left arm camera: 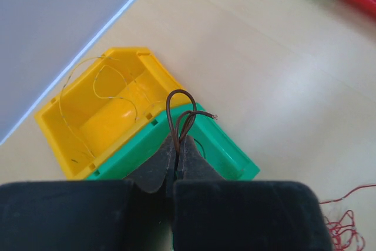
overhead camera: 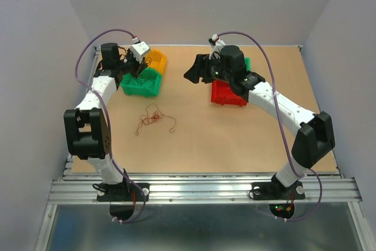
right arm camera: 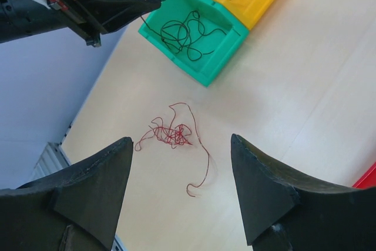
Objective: Untangle the cables
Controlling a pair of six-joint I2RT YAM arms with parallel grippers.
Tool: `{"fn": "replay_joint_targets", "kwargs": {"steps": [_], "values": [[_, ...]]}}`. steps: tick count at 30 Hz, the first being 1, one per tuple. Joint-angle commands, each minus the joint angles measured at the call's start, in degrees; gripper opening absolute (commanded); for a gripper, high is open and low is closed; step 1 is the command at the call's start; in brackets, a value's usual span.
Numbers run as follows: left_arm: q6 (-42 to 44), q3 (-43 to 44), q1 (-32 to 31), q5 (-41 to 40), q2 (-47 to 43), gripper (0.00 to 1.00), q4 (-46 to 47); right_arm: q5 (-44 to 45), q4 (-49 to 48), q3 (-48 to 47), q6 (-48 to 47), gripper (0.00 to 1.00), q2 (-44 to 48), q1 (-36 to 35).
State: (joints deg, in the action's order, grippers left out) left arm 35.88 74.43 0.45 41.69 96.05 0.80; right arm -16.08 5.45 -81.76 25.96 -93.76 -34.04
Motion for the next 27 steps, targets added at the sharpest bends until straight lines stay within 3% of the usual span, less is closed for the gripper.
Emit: {"fn": "replay_joint_targets", "kwargs": {"steps": [1, 6, 7, 11, 14, 15, 16, 17, 23, 27], "values": [[4.55, 3.79, 1.75, 0.76, 2.99, 0.0, 4.21, -0.01, -3.7, 1.07, 0.94, 0.73, 2.61, 0.47], [5.86, 5.02, 2.54, 1.29, 5.55, 0.01, 2.03, -0.27, -3.7, 0.37, 0.76, 0.73, 1.65, 0.47], [6.65, 4.93, 2.63, 0.94, 5.29, 0.07, 1.32, -0.36, -3.61, 0.11, 0.68, 0.73, 1.47, 0.47], [11.04, 2.74, 3.86, 0.5, 3.53, 0.13, -2.1, -1.15, -3.7, -0.51, 1.03, 0.73, -0.11, 0.47], [15.0, -0.95, 3.95, -0.82, 0.82, 0.51, -3.35, -2.2, -3.78, -1.3, 1.47, 0.73, -1.34, 0.47], [16.58, -3.22, 3.95, -1.35, -0.06, 0.7, -3.09, -2.47, -3.87, -1.39, 1.38, 0.73, -1.6, 0.47], [17.11, -4.11, 3.95, -1.52, -1.81, 0.81, -2.65, -2.64, -3.87, -1.56, 1.38, 0.73, -2.04, 0.47], [17.47, -4.9, 3.95, -1.7, -2.79, 0.98, -2.21, -2.82, -3.87, -2.0, 1.2, 0.73, -2.31, 0.47], [15.62, -1.84, 4.03, -2.76, -6.66, 0.99, -7.55, -6.15, -3.61, -2.62, 0.59, 0.73, -4.24, 0.47], [23.0, -3.76, 3.95, -0.74, -11.66, 0.96, -18.27, -7.39, -3.61, -1.57, 0.24, 0.73, -4.42, 0.47]]}}
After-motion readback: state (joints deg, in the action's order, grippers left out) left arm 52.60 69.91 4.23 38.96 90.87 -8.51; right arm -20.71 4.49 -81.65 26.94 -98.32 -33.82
